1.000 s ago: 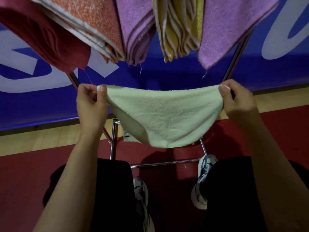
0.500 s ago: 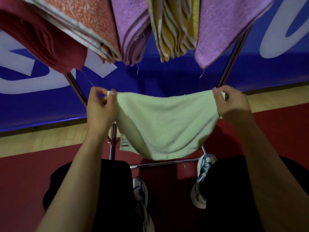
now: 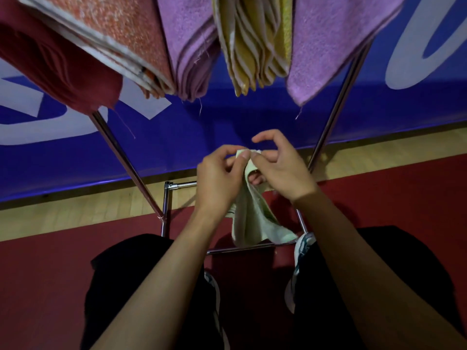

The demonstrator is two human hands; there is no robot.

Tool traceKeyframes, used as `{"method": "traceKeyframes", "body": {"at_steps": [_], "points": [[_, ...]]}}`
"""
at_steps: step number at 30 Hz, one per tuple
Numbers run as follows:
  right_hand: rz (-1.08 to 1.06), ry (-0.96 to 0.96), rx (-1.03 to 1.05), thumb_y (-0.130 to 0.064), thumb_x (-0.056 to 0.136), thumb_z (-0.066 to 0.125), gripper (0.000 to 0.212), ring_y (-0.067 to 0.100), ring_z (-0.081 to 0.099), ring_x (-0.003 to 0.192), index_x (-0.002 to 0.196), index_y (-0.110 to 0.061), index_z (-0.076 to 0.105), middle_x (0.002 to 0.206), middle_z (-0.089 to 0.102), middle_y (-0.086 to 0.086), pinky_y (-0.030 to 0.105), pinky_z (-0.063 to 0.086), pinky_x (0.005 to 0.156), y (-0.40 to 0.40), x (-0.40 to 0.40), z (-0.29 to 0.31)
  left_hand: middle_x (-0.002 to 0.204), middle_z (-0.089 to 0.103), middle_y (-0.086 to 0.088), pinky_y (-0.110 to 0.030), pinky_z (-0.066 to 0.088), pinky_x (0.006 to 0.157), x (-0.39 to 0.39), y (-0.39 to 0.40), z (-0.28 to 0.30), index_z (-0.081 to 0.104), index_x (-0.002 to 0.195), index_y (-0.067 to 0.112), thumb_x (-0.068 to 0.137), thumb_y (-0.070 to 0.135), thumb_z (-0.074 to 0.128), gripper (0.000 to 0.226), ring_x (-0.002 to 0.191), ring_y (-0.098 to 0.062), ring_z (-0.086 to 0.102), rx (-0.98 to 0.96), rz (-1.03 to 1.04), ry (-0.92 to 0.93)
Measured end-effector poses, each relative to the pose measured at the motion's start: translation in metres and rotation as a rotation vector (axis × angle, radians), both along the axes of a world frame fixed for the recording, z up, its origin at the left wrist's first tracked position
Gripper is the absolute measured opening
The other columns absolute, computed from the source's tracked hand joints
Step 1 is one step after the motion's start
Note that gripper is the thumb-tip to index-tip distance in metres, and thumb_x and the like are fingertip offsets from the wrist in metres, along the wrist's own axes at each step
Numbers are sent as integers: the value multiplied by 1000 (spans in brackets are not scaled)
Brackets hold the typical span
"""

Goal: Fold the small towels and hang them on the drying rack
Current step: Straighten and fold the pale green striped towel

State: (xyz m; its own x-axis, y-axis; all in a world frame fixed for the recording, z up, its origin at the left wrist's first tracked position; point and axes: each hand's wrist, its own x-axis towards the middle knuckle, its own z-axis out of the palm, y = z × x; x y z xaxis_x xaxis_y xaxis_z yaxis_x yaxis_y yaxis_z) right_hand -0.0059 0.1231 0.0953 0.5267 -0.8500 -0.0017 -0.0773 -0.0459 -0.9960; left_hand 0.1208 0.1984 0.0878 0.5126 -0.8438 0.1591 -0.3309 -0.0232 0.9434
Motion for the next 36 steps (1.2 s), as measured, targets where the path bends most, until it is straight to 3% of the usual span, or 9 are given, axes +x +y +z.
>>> {"method": "traceKeyframes", "body": {"at_steps": [2, 7, 12, 16, 21, 26, 31, 34, 36], "points": [[3, 12, -22, -17, 100, 63, 18, 21, 71, 64, 115, -16, 53, 84, 77, 12, 29, 58, 63, -2, 1, 2, 69, 75, 1, -41, 59, 66, -1, -2, 1, 75, 109, 23, 101, 37, 65, 19, 61, -19, 69, 11, -37, 15], [-21, -3, -13, -11, 102, 56, 11, 25, 68, 67, 113, -11, 59, 80, 73, 12, 37, 56, 67, -12, -2, 1, 85, 71, -28, -71, 56, 78, 1, -6, 2, 76, 115, 30, 97, 47, 58, 31, 86, -56, 66, 39, -164, 142], [62, -19, 57, 2, 99, 40, 29, 27, 71, 75, 116, -12, 60, 81, 69, 16, 44, 60, 79, -16, -9, 7, 101, 79, -13, -57, 61, 89, 3, -2, 9, 73, 124, 14, 109, 16, 50, 27, 97, -30, 77, 73, -171, 231], [131, 5, -92, 1, 99, 58, 26, 21, 73, 78, 121, -6, 47, 84, 69, 14, 33, 61, 78, -10, -13, 9, 98, 79, -17, -55, 62, 90, 5, -1, 9, 73, 122, 12, 107, 18, 58, 22, 96, -33, 77, 55, -178, 294], [121, 61, -236, -21, 94, 74, 23, 20, 71, 73, 101, -8, 57, 81, 70, 14, 32, 60, 75, -8, -13, 7, 86, 79, -15, -49, 63, 89, 6, -1, 7, 71, 114, 4, 102, 16, 66, 17, 87, -27, 79, 69, -147, 336], [147, 154, -337, -35, 94, 72, 16, 22, 72, 77, 95, -23, 62, 80, 70, 4, 46, 60, 80, -9, -19, 2, 89, 75, -27, -63, 57, 95, 11, -1, 4, 70, 106, 0, 96, 22, 75, 24, 96, -47, 74, 125, -152, 345], [142, 268, -508, -19, 95, 68, 6, 10, 63, 80, 98, -23, 66, 89, 66, -3, 25, 50, 70, -12, -23, -2, 91, 68, -30, -66, 53, 97, 11, -1, 4, 66, 105, -7, 98, 21, 73, 30, 87, -34, 68, 163, -205, 336], [132, 277, -610, -13, 93, 70, 10, 5, 58, 97, 99, -21, 67, 106, 56, -5, 14, 45, 83, -17, -24, -5, 88, 67, -18, -64, 53, 98, 14, -2, 4, 67, 103, -5, 95, 28, 76, 35, 87, -31, 67, 166, -218, 300], [141, 281, -648, -15, 94, 69, 8, 4, 55, 115, 98, -22, 66, 119, 56, -7, 21, 45, 98, -19, -26, -5, 86, 67, -19, -62, 54, 96, 16, -2, 2, 67, 103, -2, 95, 28, 76, 32, 86, -28, 68, 161, -205, 267]]}}
